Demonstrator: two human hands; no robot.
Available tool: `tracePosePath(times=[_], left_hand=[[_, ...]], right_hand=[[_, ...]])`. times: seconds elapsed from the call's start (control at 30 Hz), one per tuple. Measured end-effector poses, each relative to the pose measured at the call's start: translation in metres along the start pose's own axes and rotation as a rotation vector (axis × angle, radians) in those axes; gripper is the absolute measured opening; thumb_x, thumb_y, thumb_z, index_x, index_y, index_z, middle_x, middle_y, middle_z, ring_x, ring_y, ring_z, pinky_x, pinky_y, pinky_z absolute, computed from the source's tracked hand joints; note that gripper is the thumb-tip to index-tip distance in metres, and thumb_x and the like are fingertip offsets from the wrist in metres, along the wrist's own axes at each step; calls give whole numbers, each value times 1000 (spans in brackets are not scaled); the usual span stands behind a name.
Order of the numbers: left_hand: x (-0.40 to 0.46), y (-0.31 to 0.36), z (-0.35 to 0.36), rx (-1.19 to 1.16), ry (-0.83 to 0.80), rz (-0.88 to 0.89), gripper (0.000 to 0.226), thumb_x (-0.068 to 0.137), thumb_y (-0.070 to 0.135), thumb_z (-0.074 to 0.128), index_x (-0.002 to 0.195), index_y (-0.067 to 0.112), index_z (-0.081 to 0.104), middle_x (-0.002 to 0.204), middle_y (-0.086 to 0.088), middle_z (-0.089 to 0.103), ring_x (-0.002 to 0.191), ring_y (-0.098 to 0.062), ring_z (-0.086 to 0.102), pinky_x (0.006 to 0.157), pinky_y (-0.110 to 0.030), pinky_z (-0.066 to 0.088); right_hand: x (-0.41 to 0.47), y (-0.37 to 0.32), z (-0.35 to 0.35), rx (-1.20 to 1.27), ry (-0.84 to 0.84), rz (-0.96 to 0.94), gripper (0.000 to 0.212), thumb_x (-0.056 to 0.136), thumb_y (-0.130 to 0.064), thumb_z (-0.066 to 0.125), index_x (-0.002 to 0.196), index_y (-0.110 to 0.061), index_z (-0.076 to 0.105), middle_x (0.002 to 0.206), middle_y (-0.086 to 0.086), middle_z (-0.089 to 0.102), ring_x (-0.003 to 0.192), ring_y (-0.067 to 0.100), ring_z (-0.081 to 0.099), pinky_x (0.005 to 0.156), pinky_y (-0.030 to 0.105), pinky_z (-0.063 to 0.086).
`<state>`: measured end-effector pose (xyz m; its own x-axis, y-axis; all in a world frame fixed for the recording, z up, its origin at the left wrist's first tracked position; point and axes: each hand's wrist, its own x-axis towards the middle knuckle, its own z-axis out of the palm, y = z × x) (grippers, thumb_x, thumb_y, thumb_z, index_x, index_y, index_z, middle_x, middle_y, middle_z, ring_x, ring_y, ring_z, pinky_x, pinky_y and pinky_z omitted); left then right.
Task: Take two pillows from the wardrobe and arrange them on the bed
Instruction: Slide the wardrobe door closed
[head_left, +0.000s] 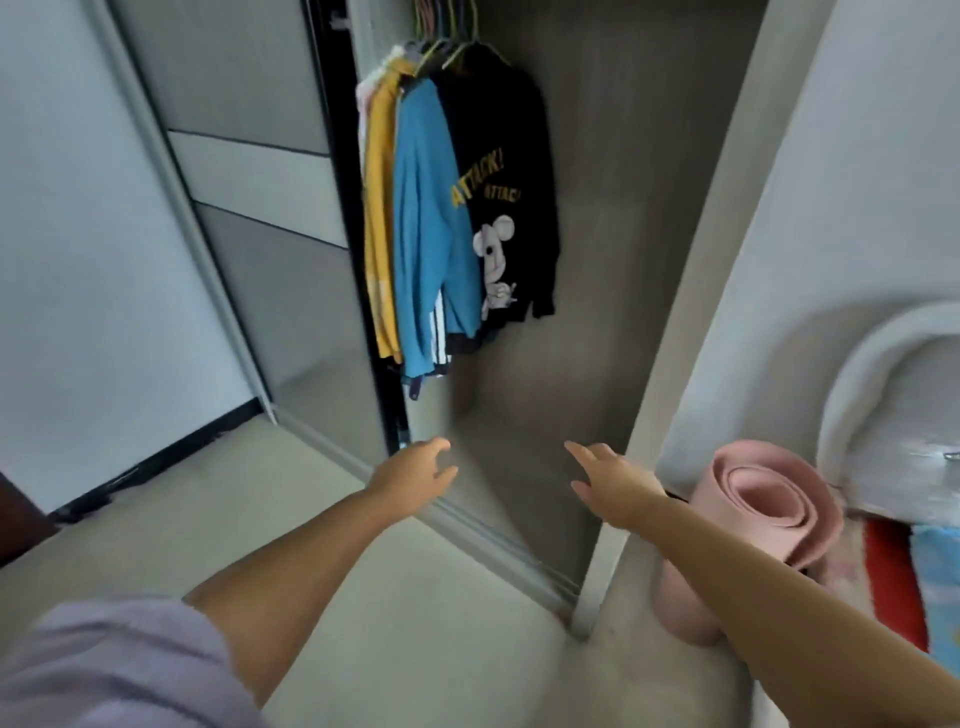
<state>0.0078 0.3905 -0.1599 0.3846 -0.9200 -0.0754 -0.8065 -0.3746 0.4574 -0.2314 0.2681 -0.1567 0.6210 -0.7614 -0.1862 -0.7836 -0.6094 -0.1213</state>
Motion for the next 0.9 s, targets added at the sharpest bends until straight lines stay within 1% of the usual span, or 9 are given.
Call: tracePosePath(times=[0.13,0.2,0.3,0.5,0.67,0.73,0.8,0.83,0.9], left_hand=[[18,-82,-77,28,95,-65,44,93,31,52,134,15,46,117,-14,61,107,-31,58,92,-39,47],[31,-112,-110,29,155,-80,44,94,31,51,134,15,45,113,-14,62,102,-30,59,89,-38,48],[57,-139,-140,37,189,-75,44,94,32,51,134,17,45,109,-11,62,98,-27,60,84,-35,47],[135,-160,-165,30,223,-24,46,94,33,50,136,18,43,113,-11,63,99,-25,61,84,-33,47],[235,-174,-197,73,258,4,47,95,30,48,139,16,39,128,-12,56,115,-26,55,94,-37,47],[278,-178,-217,83,266,-3,47,96,20,46,141,14,37,135,-14,52,121,-28,51,99,-38,44],[321,-181,-238,123,257,1,52,93,5,41,144,14,34,144,-14,44,128,-28,45,104,-35,40],[341,-182,-249,125,272,1,58,91,-1,38,146,15,31,148,-13,40,132,-27,42,106,-34,37],[377,-186,-266,113,317,10,65,88,-6,37,149,17,26,153,-11,32,137,-26,35,109,-33,33]], right_hand=[[62,-92,-23,-8,46,-90,58,99,-35,38,151,-28,14,148,6,34,127,29,44,97,45,47],[89,-130,-38,-24,73,-134,57,99,-34,37,151,-28,14,149,5,33,128,29,44,96,45,47],[126,-172,-56,-43,102,-191,56,99,-33,36,151,-27,14,149,5,32,128,29,44,94,44,49],[221,-207,-81,-62,117,-216,57,100,-31,36,152,-26,11,147,7,33,125,29,46,93,44,49],[327,-222,-109,6,191,-266,58,100,-33,38,151,-23,14,147,8,34,119,28,52,87,42,51],[369,-227,-124,46,182,-271,55,100,-35,38,150,-22,19,147,8,35,123,28,49,94,43,47],[413,-232,-140,76,198,-287,52,100,-36,39,148,-21,25,148,9,37,127,27,46,101,44,42],[434,-236,-149,106,212,-295,51,100,-36,39,147,-19,29,147,9,38,127,27,46,102,44,42],[474,-248,-167,210,235,-293,48,100,-34,41,144,-17,35,146,8,39,121,26,52,97,39,47]])
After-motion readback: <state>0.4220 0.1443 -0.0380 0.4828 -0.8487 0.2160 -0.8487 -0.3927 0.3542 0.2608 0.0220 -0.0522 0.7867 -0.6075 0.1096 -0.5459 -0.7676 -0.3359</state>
